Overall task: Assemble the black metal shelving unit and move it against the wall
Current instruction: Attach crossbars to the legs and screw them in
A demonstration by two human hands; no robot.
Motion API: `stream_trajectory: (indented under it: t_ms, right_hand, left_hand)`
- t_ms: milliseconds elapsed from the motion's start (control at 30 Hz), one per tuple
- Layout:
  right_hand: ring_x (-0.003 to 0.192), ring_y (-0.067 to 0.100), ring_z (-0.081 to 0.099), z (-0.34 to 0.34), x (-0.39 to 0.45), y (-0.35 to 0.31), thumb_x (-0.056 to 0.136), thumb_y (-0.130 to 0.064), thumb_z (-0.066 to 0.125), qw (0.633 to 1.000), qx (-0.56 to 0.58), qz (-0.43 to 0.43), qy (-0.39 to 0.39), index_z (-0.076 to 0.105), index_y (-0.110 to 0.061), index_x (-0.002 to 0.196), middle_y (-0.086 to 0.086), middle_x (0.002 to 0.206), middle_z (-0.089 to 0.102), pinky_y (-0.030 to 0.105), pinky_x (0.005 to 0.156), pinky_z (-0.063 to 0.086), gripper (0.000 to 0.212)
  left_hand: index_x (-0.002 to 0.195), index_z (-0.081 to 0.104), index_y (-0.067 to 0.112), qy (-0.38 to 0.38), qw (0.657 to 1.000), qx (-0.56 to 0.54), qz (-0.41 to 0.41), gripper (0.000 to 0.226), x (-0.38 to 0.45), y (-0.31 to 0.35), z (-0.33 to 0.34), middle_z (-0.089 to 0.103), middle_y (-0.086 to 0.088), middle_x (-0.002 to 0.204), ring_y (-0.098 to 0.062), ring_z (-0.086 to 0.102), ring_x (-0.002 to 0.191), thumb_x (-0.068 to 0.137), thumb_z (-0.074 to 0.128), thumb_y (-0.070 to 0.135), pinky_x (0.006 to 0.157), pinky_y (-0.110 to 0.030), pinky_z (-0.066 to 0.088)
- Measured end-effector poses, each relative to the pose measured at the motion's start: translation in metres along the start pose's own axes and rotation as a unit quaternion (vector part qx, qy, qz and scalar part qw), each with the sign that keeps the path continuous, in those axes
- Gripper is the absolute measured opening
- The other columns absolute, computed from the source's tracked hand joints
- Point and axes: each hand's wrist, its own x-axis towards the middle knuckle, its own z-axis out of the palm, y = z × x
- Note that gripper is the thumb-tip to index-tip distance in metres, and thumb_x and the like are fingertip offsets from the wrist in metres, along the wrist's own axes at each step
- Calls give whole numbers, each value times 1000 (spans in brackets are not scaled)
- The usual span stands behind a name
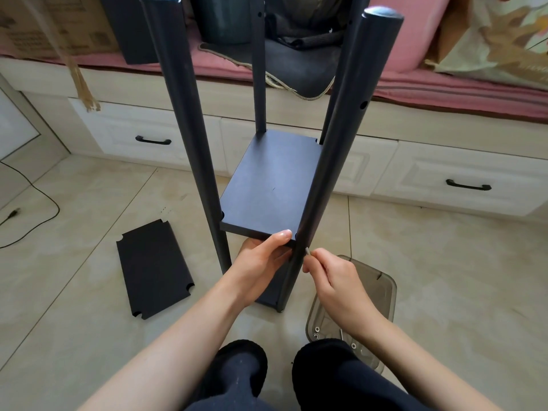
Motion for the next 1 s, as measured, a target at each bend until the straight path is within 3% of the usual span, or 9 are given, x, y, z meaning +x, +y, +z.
stream_trajectory:
  t_ms: [100,233,333,467,633,800,1000]
  right_hand:
    - [56,10,44,1,-1,1,103,-22,47,1000,-3,-2,-11,55,-14,78,-20,63,53,23,53,29,28]
    - [61,16,46,2,0,2,103,-21,48,1000,-9,-11,-3,54,-9,79,-7,60,47,27,56,33,27]
    - [61,15,47,0,-1,1,102,-24,49,1000,-6,-14,-3,56,-11,79,-6,62,49,29,57,35,27]
    - [63,15,48,-3,0,-1,101,-27,52,1000,-18,-13,-1,57,-12,80,-3,66,52,34,59,40,27]
    - [69,18,54,-4,1,-3,102,-27,48,999,-46,-5,-14,60,-9,85,1,75,59,45,68,46,28]
    - [70,16,55,-4,0,-4,102,-27,48,998,-58,-3,-12,61,-12,85,-3,74,59,45,69,47,26]
    - [72,23,55,-3,-1,-4,103,-25,45,997,-80,-20,-9,57,-10,84,1,74,57,46,70,46,28]
  left_hand:
    - [96,78,23,-4,1000,-2,0,15,-1,0,0,74,-6,100,-25,71,100,94,64,26,90,-30,55]
    - [96,78,23,6,1000,-6,-15,14,0,0,0,73,-8,101,-24,70,100,91,66,28,92,-31,55]
    - [111,74,20,12,999,-31,-26,23,4,3,0,72,-10,109,-26,69,102,93,67,31,94,-35,55]
    - [128,61,15,62,985,-158,-4,41,11,11,1,71,-12,118,-29,69,107,88,69,23,90,-39,57]
    - [119,63,7,37,973,-228,-30,34,11,14,3,70,-14,114,-30,69,103,85,64,11,91,-42,58]
    - [124,58,5,39,973,-226,-32,41,11,15,3,70,-15,111,-30,71,99,83,64,10,82,-42,60]
    - [123,59,5,30,974,-220,-36,39,11,15,1,70,-14,111,-30,70,101,85,62,11,88,-43,60]
